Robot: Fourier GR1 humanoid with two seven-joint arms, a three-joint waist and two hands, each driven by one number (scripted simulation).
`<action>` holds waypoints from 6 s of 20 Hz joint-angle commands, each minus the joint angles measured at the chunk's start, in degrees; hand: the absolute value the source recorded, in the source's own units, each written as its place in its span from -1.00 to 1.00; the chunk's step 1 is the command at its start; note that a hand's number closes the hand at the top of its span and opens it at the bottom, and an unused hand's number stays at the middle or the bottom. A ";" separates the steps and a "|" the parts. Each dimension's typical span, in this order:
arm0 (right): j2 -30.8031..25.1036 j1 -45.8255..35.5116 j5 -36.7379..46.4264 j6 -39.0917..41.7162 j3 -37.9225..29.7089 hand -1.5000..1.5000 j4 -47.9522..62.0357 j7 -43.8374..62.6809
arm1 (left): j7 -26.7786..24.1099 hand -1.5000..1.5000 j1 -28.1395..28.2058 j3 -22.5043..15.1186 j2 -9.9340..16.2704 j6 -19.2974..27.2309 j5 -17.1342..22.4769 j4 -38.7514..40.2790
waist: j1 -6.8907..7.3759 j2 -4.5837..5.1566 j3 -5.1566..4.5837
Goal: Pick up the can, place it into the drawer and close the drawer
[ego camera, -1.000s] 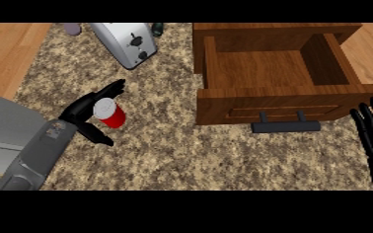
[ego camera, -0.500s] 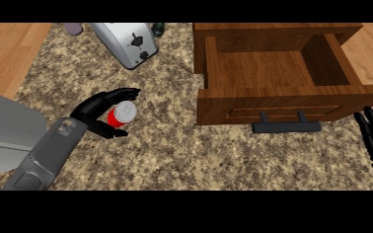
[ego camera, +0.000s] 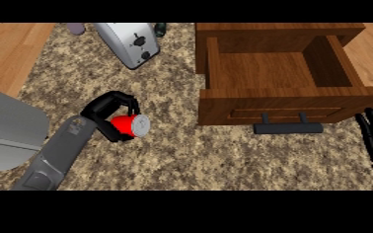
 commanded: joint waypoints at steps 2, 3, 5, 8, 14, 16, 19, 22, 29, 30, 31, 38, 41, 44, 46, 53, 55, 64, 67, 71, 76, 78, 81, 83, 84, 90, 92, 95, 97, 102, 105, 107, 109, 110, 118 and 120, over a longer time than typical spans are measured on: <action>-1.43 0.18 -3.10 1.49 -3.15 -1.00 1.28 -1.18 | -5.44 1.00 0.88 -0.28 -0.73 -11.17 1.56 -2.63 | 0.42 -0.20 0.04; -0.01 0.35 -0.19 -0.13 -1.10 -1.00 -0.16 -0.40 | -4.53 1.00 1.48 -0.82 -1.39 -10.95 1.53 -3.85 | 0.78 -0.31 0.03; -0.10 2.70 -0.99 0.48 -1.66 -1.00 -2.84 0.20 | -0.39 1.00 1.15 4.05 -0.84 -6.78 6.33 -4.00 | 0.85 -0.44 0.05; 0.52 2.89 -1.44 0.39 -1.70 -1.00 -1.37 -0.36 | 3.23 1.00 4.54 13.57 -2.25 12.22 13.73 -1.41 | 2.42 -0.64 0.10; 1.58 6.11 -0.92 1.10 -2.34 -1.00 -1.98 -3.42 | 8.37 1.00 4.41 19.67 -5.65 28.45 19.78 -7.59 | 2.67 -1.28 0.27; 0.06 4.40 -2.15 0.72 -3.38 -1.00 -4.03 0.45 | 11.79 1.00 7.31 17.98 -7.26 28.90 19.97 -14.29 | 2.66 -1.11 0.21; 2.25 6.48 -0.08 0.13 -1.69 -1.00 -3.77 -1.55 | 18.96 1.00 8.56 14.19 -9.56 32.16 18.45 -24.66 | 2.94 -1.28 0.25; 0.38 6.79 -3.69 1.39 -4.13 -1.00 -4.50 -0.46 | 24.44 1.00 7.21 11.83 -12.57 35.08 18.24 -33.90 | 2.78 -1.40 0.26; 1.50 7.70 -2.04 1.48 -2.34 -1.00 -8.13 0.79 | 44.17 1.00 8.76 5.11 -14.53 41.82 15.87 -55.41 | 1.54 -0.76 0.10; 2.24 4.44 -0.08 0.63 -1.53 -1.00 -2.13 -1.90 | 47.32 1.00 4.71 4.86 -15.15 41.99 16.16 -55.13 | 1.58 -0.61 0.12; 0.13 0.01 -1.91 -1.50 -2.71 -1.00 -4.77 4.91 | 47.77 1.00 3.25 2.56 -15.26 45.16 15.82 -54.55 | 1.36 -0.47 0.08; 0.62 2.21 -2.28 0.53 -3.71 -1.00 -3.79 1.52 | 61.57 1.00 -6.25 -6.77 -15.32 55.96 15.01 -60.30 | 0.67 -0.42 0.09; -0.58 1.18 -3.61 1.90 -4.54 -1.00 -3.60 1.59 | 56.49 1.00 -13.03 -5.03 -15.33 56.63 15.04 -50.91 | 0.07 -0.16 0.07; 0.25 1.14 -3.65 1.39 -4.52 -1.00 -4.04 1.82 | 60.92 1.00 -18.34 -3.88 -15.33 55.70 15.66 -50.68 | 0.24 -0.21 0.08; 0.04 -0.67 -0.97 0.93 -3.91 -1.00 -1.24 1.24 | 61.08 1.00 -19.12 -7.13 -15.33 59.65 16.51 -49.16 | 0.32 -0.20 0.08; 0.68 4.78 -2.79 4.02 -4.93 -1.00 -3.25 -1.60 | 60.09 1.00 -31.43 -5.26 -15.34 61.31 19.63 -35.78 | -0.63 -0.08 0.11; 1.78 2.36 -1.90 2.30 -2.99 -1.00 -3.23 0.79 | 59.31 1.00 -33.56 -10.21 -15.34 65.63 23.43 -33.70 | -1.05 0.02 0.11; 0.66 -0.59 -1.24 1.81 -3.12 -1.00 -1.77 1.46 | 55.55 1.00 -41.46 -11.39 -15.34 64.74 28.77 -21.09 | -1.74 0.29 0.15; 0.13 -0.10 -1.31 2.62 -3.30 -1.00 -1.87 1.19 | 57.77 1.00 -46.22 -14.37 -15.34 67.67 30.75 -18.86 | -2.57 0.30 0.18; -0.30 -3.90 -0.67 1.47 -3.33 -1.00 0.61 1.67 | 54.53 1.00 -45.79 -17.14 -15.34 68.51 34.49 -15.12 | -3.32 0.67 0.21; 0.87 -3.82 -0.45 1.66 -1.26 -1.00 -0.48 2.07 | 52.64 1.00 -46.23 -18.89 -15.34 66.79 38.32 -11.88 | -3.89 0.89 0.21; 1.05 -3.96 1.22 0.38 -1.58 -1.00 -0.91 2.12 | 52.48 1.00 -47.90 -19.37 -15.34 66.39 37.85 -10.52 | -3.04 0.63 0.18; 0.26 -4.85 1.52 1.01 -1.54 -1.00 0.75 1.75 | 47.54 1.00 -43.41 -22.77 -15.34 68.96 39.45 -10.56 | -4.37 1.02 0.23; 0.29 -8.09 1.87 -0.16 -1.34 -1.00 2.55 2.21 | 47.98 1.00 -43.78 -24.82 -15.34 71.16 39.95 -9.90 | -4.74 1.21 0.25; 1.11 -8.28 3.42 -0.95 0.19 -1.00 1.71 2.83 | 48.66 1.00 -45.25 -24.72 -15.34 69.84 40.09 -8.65 | -4.41 1.15 0.22; 0.22 -7.17 1.05 0.71 -0.98 -1.00 1.62 2.53 | 44.43 1.00 -41.87 -26.96 -15.34 70.31 41.63 -6.83 | -5.27 1.41 0.22; -0.72 -10.02 0.76 0.03 -3.01 -1.00 4.59 0.96 | 44.08 1.00 -43.40 -28.45 -15.34 70.22 41.06 -6.26 | -5.23 1.56 0.25; -0.17 -8.15 0.11 0.68 -1.63 -1.00 1.11 2.52 | 42.84 1.00 -41.35 -30.36 -15.34 72.50 41.69 -6.69 | -5.96 1.41 0.22; -1.48 -7.10 -0.02 1.59 -2.84 -1.00 0.91 2.16 | 45.19 -1.00 -43.06 -30.73 -15.34 73.01 42.05 -5.16 | -6.00 1.31 0.24; -1.76 -11.57 0.70 0.12 -1.13 -1.00 0.11 5.64 | 44.97 -1.00 -41.87 -32.27 -15.34 76.63 44.00 -6.28 | -6.85 1.75 0.20; -1.16 -11.02 1.47 0.67 -2.15 -1.00 5.64 0.36 | 43.65 -1.00 -42.13 -32.26 -15.34 77.54 44.69 -5.80 | -6.44 1.95 0.30; 0.07 -5.42 1.39 1.32 -0.73 -1.00 -0.67 2.17 | 44.21 -1.00 -43.60 -31.53 -15.34 76.72 45.11 -4.09 | -6.26 1.32 0.21; -1.33 -10.46 0.64 0.70 -1.90 -1.00 2.23 2.42 | 43.87 -1.00 -42.46 -31.74 -15.34 78.00 46.52 -5.63 | -5.87 1.59 0.21; -1.26 -9.63 0.92 0.80 -1.35 -1.00 0.20 3.02 | 43.24 -1.00 -41.55 -32.21 -15.34 79.69 46.89 -6.15 | -6.91 1.67 0.21; -6.75 -11.29 12.23 1.16 -0.79 -1.00 -2.72 -2.20 | 40.22 -1.00 -39.24 -31.77 -15.34 80.18 50.39 -7.12 | -6.27 1.77 0.17; -7.39 -10.30 14.33 1.88 1.22 -1.00 -5.55 -0.76 | 41.10 -1.00 -41.92 -30.67 -15.34 79.96 51.48 -6.63 | -6.22 1.57 0.13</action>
